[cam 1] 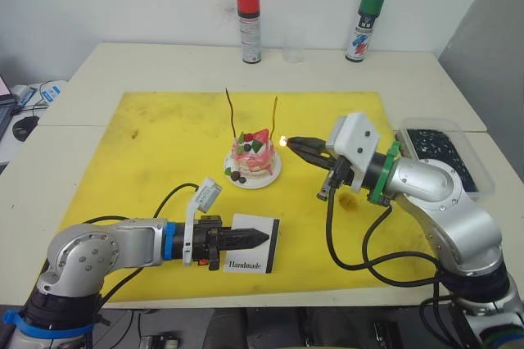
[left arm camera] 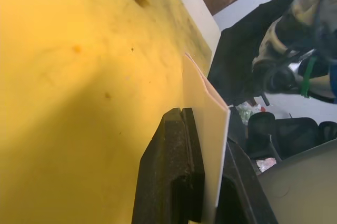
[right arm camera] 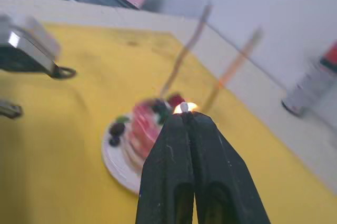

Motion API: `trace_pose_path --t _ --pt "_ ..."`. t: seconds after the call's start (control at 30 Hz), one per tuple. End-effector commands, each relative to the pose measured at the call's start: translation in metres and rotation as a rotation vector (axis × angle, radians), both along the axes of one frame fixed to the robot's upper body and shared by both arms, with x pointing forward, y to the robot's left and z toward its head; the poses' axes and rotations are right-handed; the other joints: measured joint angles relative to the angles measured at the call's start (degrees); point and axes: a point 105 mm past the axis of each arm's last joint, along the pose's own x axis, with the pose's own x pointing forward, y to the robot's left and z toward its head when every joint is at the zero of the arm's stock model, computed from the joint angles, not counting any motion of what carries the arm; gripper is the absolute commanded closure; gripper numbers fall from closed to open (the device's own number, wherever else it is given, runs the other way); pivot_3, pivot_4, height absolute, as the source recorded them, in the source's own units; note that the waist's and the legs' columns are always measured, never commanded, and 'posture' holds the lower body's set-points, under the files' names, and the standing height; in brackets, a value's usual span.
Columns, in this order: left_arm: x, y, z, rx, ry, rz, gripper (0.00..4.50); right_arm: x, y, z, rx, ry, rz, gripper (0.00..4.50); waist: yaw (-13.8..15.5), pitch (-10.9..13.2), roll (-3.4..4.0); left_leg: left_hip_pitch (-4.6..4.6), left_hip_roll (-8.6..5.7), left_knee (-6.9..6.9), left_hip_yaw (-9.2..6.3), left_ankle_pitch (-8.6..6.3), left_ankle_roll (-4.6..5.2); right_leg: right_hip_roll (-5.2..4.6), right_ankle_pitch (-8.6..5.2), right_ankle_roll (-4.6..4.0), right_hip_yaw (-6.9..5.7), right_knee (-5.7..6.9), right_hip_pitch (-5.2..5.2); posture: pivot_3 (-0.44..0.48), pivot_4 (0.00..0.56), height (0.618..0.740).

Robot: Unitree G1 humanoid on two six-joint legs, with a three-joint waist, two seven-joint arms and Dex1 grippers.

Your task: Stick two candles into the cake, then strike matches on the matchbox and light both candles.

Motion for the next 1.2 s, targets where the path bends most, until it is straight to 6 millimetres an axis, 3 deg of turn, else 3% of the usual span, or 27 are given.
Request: trace_pose_path --t 0.03,0.2,0.33,0.67,1.2 --pt "-0.003 0.0 0.006 0.003 -0.049 -0.011 4.5 -0.002 0.021 0.029 -0.004 -0.102 0.08 4.47 -0.1 0.0 0.02 0.0 0.01 0.01 0.01 0.0 0.0 0.0 0.0 0.0 0.01 0.01 -0.01 0.0 0.15 0.74" --pt "0.0 -0.004 0.004 -0.003 -0.06 0.001 4.5 0.039 0.044 0.06 -0.048 -0.257 -0.002 4.47 0.0 0.0 0.02 0.02 0.0 0.03 0.02 0.01 0.0 0.0 0.03 -0.02 0.0 0.03 -0.02 0.0 0.15 0.74" --pt "0.001 -0.007 0.003 -0.007 -0.067 0.001 4.5 0.056 0.053 0.059 -0.09 -0.293 -0.017 4.47 0.3 0.0 -0.02 -0.03 -0.03 0.02 0.03 0.0 0.01 -0.04 0.02 -0.04 -0.02 -0.04 -0.01 0.0 0.15 0.74" --pt "0.003 -0.009 0.002 -0.013 -0.083 0.021 4.5 0.063 0.064 0.043 -0.136 -0.313 0.014 4.47 0.1 0.0 -0.02 -0.06 0.0 -0.09 -0.02 0.0 0.01 -0.02 0.02 -0.06 -0.08 0.03 -0.07 0.0 0.15 0.74" --pt "0.007 -0.007 0.002 -0.008 -0.097 0.037 4.5 0.067 0.068 0.061 -0.113 -0.364 -0.001 4.47 0.1 0.0 -0.01 -0.05 0.0 -0.06 -0.01 0.0 0.0 -0.03 0.02 -0.06 -0.06 0.03 -0.06 0.0 0.15 0.74"
